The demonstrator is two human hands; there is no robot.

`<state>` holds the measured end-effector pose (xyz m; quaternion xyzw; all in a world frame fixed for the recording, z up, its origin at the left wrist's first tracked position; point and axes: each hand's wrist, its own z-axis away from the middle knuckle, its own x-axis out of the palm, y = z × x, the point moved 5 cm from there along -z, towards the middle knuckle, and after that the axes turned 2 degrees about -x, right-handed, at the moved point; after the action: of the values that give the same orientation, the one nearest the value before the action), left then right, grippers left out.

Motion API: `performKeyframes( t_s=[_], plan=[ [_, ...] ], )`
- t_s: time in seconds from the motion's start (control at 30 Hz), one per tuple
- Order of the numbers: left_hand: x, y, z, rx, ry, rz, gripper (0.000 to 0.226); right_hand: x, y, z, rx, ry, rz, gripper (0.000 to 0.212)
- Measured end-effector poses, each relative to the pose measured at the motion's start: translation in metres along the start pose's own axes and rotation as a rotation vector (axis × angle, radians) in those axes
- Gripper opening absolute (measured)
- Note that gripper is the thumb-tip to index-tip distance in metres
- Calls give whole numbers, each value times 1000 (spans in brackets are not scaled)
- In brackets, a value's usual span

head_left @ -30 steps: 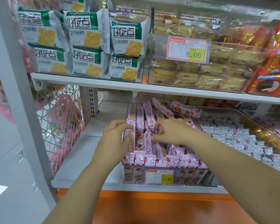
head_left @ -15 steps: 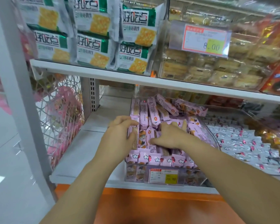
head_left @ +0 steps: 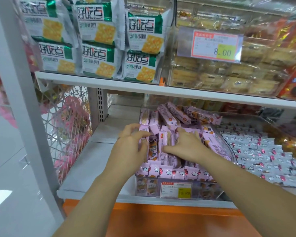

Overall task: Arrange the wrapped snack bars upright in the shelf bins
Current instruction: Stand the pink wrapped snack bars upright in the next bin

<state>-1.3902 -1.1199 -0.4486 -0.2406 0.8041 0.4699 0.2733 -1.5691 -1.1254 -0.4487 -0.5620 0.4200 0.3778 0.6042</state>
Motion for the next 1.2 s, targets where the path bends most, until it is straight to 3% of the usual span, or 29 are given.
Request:
performKeyframes(
  t_s=[0.1, 0.3, 0.47, 0.63, 0.77, 0.93, 1.2],
  plan=[
    [1, 0, 0, -1, -1, -5, 26, -5, 1, 2, -35, 57, -148, 94],
    [0, -1, 0, -17, 14, -16, 26, -21, -12, 6, -83, 130, -337, 78],
    [-1, 0, 0, -22, 14, -20, 27, -24, -22, -5, -87, 14, -388, 61],
    [-1, 1, -1, -18, 22, -6, 27, -37, -20, 6, -80, 0, -314, 55],
    [2, 5, -1, -12, 15, 4, 26, -68, 6, 37, -69, 123, -192, 48],
    [4, 10, -1, -2, 24, -6, 26, -101, 56, 61, 110, 305, -115, 50],
    [8, 16, 1, 11, 6, -33, 27, -76, 76, 42, 165, 248, -41, 63]
  ],
)
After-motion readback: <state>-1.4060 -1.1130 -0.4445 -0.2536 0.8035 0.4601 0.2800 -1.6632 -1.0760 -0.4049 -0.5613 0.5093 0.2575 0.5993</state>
